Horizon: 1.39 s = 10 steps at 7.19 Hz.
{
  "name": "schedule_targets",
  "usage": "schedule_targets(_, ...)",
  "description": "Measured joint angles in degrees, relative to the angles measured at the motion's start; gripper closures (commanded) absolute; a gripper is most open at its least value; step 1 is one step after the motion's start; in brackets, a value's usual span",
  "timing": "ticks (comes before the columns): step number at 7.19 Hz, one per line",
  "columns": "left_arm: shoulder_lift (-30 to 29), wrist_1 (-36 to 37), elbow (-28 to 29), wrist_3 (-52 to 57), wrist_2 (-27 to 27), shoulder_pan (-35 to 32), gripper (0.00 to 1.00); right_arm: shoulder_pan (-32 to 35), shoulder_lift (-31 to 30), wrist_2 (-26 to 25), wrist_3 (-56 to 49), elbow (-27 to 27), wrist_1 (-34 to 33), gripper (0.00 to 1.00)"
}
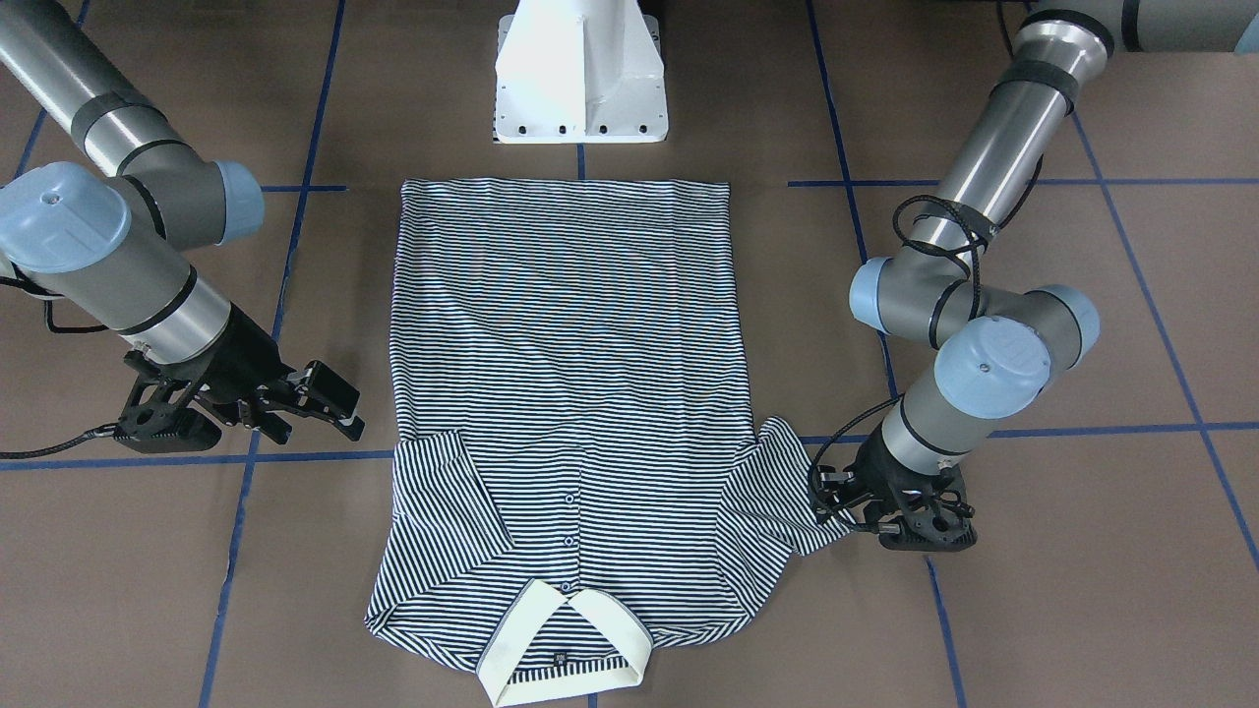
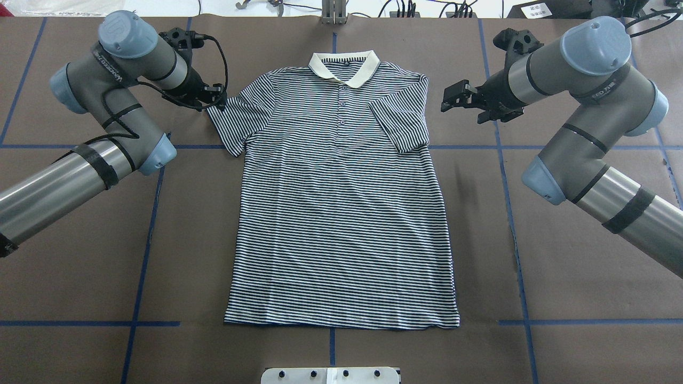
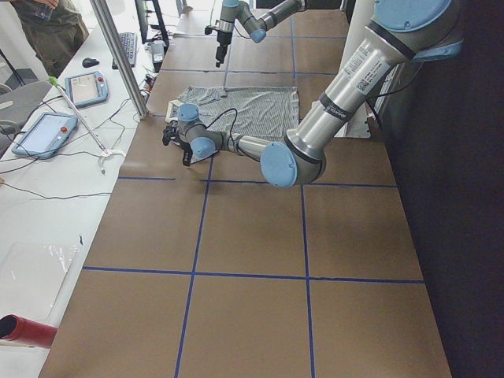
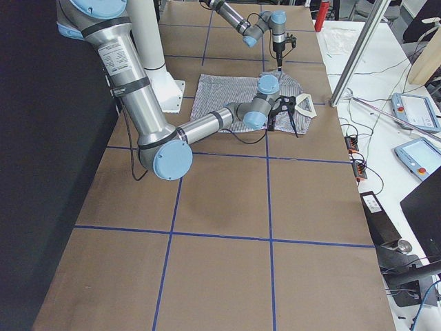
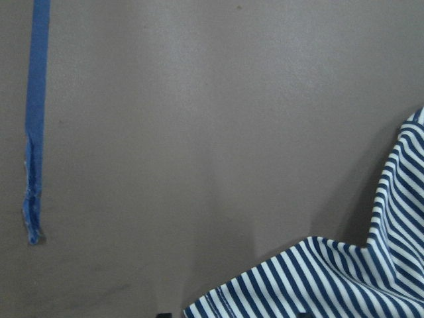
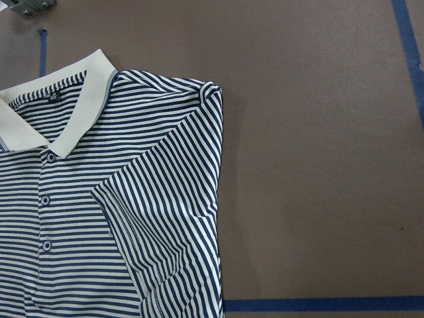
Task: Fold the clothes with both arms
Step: 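Lower the left gripper and grasp the sleeve nearest it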
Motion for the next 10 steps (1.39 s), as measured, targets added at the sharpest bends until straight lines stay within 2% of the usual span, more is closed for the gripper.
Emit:
schedule_targets(2, 0.0, -0.1, 0.5, 0.1, 0.7, 0.0, 0.47, -0.1, 0.0, -0.1, 0.0, 0.0, 0.0, 0.0)
schedule_targets(4, 0.0, -0.2, 0.7, 0.1, 1.0, 0.0, 0.7, -0.1, -0.1, -0.3, 0.0, -0.1, 0.0, 0.0)
schedule_targets(5, 0.0, -0.2, 0.7, 0.1, 1.0, 0.0, 0.92, -0.1, -0.1, -0.3, 0.0, 0.1, 0.0, 0.0)
schedule_targets(6, -0.1, -0.2, 0.7, 0.2, 1.0, 0.0, 1.0, -0.1, -0.1, -0.3, 0.0, 0.1, 0.0, 0.0)
schedule_targets(10, -1.2, 0.0, 0.1, 0.1, 0.4, -0.1, 1.0, -0.1, -0.5, 0.0, 0.0, 0.4, 0.0, 0.0)
